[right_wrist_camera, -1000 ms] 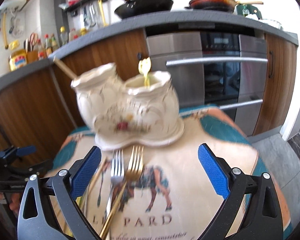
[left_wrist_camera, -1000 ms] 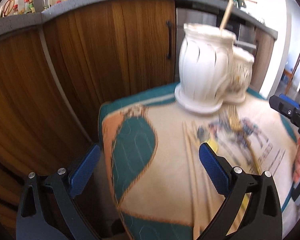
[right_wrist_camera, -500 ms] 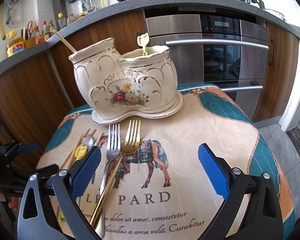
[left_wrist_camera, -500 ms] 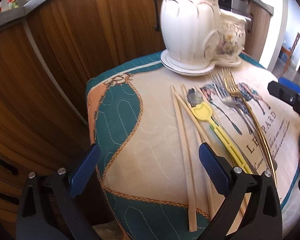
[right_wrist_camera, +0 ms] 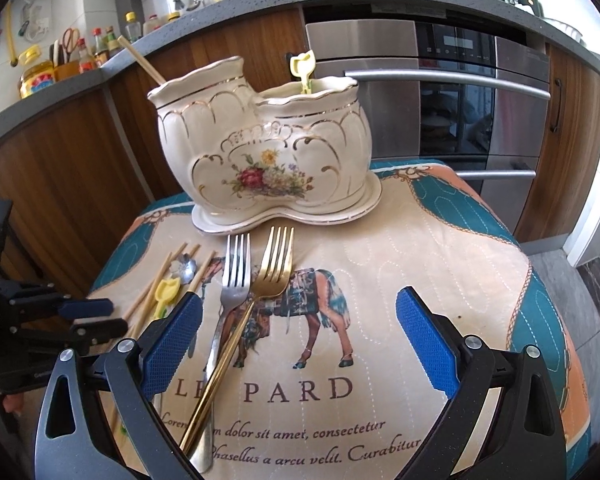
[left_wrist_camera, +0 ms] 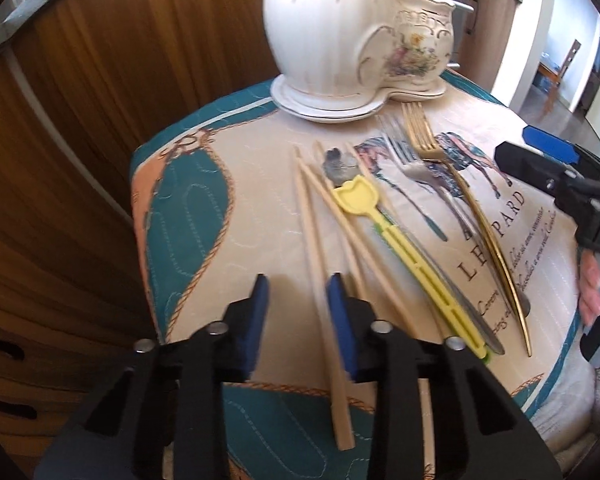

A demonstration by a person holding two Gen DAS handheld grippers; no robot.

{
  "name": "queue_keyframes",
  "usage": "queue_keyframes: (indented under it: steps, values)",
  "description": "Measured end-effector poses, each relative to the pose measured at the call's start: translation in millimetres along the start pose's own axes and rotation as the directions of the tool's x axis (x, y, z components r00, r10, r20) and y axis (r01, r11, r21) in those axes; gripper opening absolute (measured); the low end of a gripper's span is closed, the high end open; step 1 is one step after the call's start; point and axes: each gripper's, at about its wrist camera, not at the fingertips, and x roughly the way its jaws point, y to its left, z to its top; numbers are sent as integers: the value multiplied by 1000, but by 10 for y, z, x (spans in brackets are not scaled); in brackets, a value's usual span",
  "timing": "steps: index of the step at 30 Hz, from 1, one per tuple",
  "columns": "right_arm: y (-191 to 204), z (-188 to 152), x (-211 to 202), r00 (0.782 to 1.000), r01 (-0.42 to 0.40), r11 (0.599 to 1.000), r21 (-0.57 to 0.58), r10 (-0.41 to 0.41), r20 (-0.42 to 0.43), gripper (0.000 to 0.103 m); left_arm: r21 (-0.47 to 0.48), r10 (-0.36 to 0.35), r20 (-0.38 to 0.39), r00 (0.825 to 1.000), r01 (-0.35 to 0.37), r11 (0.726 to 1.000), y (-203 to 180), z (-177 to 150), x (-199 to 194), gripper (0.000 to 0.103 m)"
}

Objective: Organize utensils
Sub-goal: 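Grasp another chopstick with left tool while right grasps the gold fork, then drop chopstick in tall pot with left tool while right drops gold fork in small pot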

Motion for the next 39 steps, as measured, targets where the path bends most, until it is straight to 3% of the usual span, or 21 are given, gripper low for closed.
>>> queue_keyframes:
  steps: [8, 15, 19, 20, 24, 30, 33, 39]
  values:
    - [-8, 3, 9, 1000, -7, 1000, 4, 7, -13, 97, 5, -35, -29, 999, 36, 999, 29, 99, 17, 8]
    - [35, -16, 45, 999, -22, 1000, -12, 21, -41, 97, -25, -47, -5, 999, 47, 999, 91, 66, -5, 6]
    - [51, -25, 64, 994, -78, 997, 13, 78, -74, 94, -42, -19, 27, 999, 20, 999, 127, 24, -18, 6]
    - [68, -30, 83, 992, -88, 996, 13, 89, -88, 91, -49, -11, 35, 999, 13, 999, 146, 16, -25, 6]
    - [137, -55, 196, 987, -86, 996, 9, 87, -138, 55, -90, -4, 65, 998, 10, 996, 239, -14, -60, 6]
    - [176, -53, 324, 976, -110, 993, 44, 116, -185, 24, -96, -20, 83, 996, 28, 995, 262, -11, -70, 6]
    - [210, -41, 355, 973, -115, 992, 48, 122, -198, 13, -95, -31, 87, 996, 39, 995, 273, -28, -79, 6]
    - [212, 48, 363, 962, -80, 997, -14, 74, -262, 9, -100, -56, 90, 994, 65, 993, 308, -31, -62, 6]
